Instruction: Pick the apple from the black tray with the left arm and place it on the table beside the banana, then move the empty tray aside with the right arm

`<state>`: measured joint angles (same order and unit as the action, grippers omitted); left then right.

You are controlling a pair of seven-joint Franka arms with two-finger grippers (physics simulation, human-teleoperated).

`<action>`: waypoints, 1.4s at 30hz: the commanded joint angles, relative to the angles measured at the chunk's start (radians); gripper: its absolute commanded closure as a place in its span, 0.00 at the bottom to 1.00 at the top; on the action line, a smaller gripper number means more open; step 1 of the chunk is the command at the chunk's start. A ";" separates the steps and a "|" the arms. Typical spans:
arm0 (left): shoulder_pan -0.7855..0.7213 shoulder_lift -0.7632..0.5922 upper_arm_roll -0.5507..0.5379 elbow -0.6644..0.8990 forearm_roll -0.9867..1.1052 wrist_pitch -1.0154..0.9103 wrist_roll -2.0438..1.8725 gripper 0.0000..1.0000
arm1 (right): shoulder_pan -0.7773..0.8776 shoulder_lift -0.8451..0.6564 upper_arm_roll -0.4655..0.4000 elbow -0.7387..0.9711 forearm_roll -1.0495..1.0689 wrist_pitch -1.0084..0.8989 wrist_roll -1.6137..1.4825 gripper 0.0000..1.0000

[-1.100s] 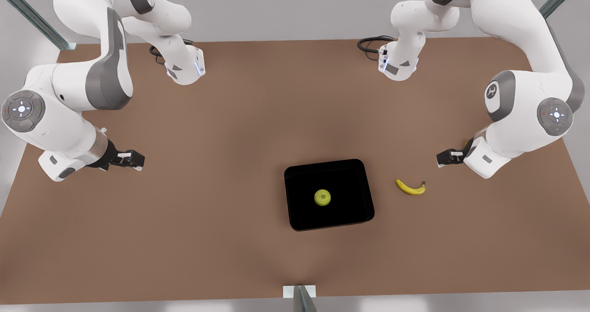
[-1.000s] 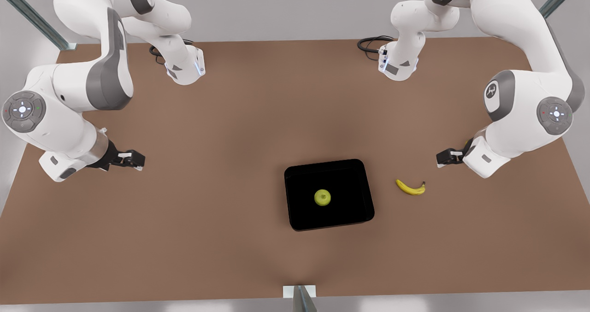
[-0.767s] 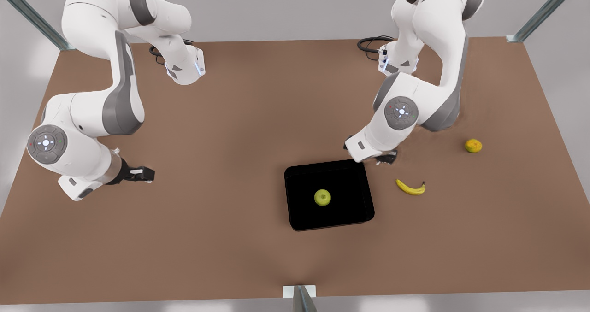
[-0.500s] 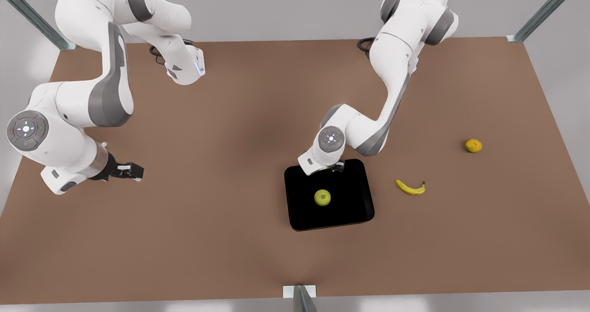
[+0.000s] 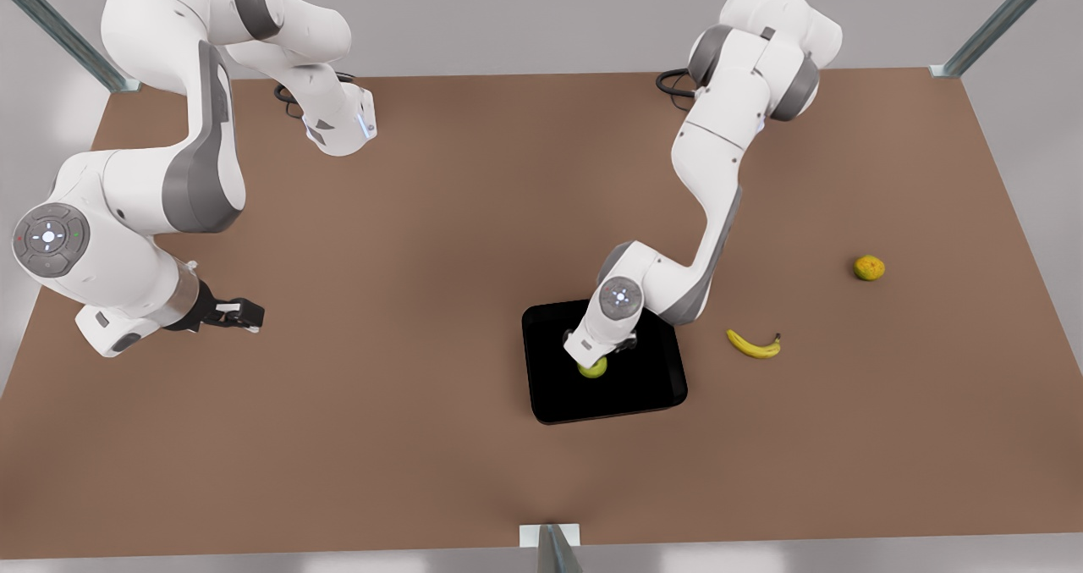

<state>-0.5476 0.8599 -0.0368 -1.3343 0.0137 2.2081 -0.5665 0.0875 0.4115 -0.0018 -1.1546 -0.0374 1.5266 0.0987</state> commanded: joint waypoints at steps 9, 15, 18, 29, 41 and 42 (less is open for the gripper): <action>0.003 0.033 0.000 0.009 0.009 0.093 -0.085 0.00 | 0.002 0.000 0.000 0.001 0.001 -0.002 -0.001 0.00; 0.000 0.059 -0.002 0.012 0.017 0.151 -0.099 0.00 | 0.002 -0.002 0.000 0.001 -0.001 -0.002 -0.001 0.00; 0.002 0.080 0.000 0.026 0.018 0.168 -0.099 0.00 | 0.001 -0.002 -0.006 0.001 -0.001 -0.002 -0.001 0.00; 0.002 0.067 0.001 0.024 0.023 0.154 -0.098 0.29 | 0.002 -0.002 -0.007 0.001 -0.004 -0.002 -0.001 0.00; 0.411 -0.111 0.020 0.041 0.018 -0.211 0.619 0.28 | 0.173 0.056 0.313 0.041 -0.073 -0.026 0.225 0.00; 0.413 -0.050 0.020 0.064 0.020 -0.163 0.616 0.28 | 0.184 0.073 0.316 0.049 -0.084 0.001 0.226 0.00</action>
<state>-0.1426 0.7897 -0.0159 -1.2722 0.0367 2.0101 -0.3996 0.2534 0.4700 0.3024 -1.1120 -0.0746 1.5156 0.1699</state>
